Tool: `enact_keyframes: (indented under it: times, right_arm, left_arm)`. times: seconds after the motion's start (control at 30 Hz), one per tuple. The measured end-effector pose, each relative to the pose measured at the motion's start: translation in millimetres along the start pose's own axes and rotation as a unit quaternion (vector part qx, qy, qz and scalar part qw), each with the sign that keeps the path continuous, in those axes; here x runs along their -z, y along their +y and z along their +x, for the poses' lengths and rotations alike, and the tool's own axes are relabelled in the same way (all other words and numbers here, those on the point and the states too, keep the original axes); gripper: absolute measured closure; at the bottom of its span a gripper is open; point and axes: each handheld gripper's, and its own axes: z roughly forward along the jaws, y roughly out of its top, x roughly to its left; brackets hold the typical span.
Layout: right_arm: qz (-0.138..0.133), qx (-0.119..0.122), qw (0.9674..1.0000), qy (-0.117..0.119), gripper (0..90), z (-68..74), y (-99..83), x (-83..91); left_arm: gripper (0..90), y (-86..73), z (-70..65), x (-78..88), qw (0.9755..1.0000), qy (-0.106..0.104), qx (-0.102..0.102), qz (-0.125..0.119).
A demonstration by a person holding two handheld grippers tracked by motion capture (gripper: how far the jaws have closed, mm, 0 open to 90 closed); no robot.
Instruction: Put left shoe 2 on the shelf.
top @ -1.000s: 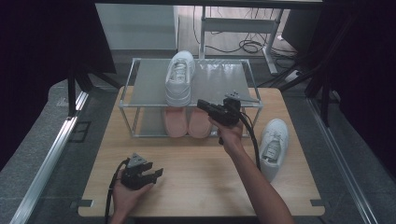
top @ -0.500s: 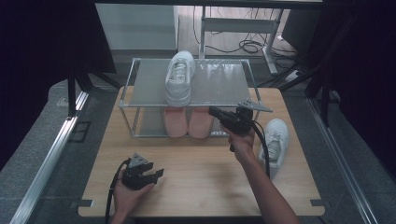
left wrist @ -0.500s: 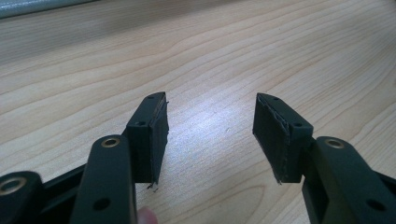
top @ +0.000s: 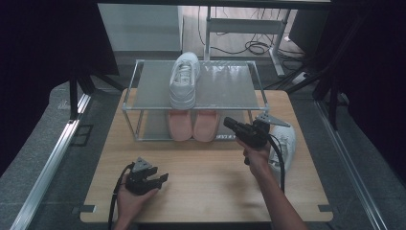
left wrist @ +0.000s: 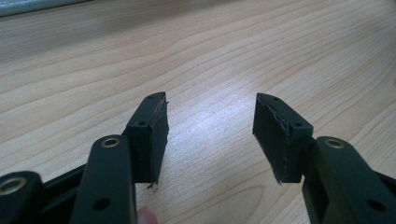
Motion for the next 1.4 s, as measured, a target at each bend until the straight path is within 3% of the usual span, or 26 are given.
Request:
enact_keyframes:
  times: [0.47,0.9,1.17,1.4]
  right_arm:
    - [0.005,0.003,0.9998,-0.02,80.1,-4.1,-25.0,26.0]
    - [0.037,0.02,0.9981,-0.045,74.7,-0.6,-50.2,40.7]
    - [0.05,0.035,0.9966,-0.056,73.5,1.9,-55.6,47.2]
    - [0.051,0.033,0.9964,-0.059,73.5,0.9,-56.9,49.5]
  left_arm:
    - [45.9,-0.2,-1.6,-1.8,1.0,-0.002,-0.002,0.003]
    - [45.8,-0.3,-2.3,-2.0,1.0,-0.002,-0.001,0.003]
    - [45.7,-0.4,-2.3,-1.8,1.0,-0.002,-0.001,0.003]
    - [45.7,-0.5,-2.5,-2.2,1.0,-0.003,-0.001,0.004]
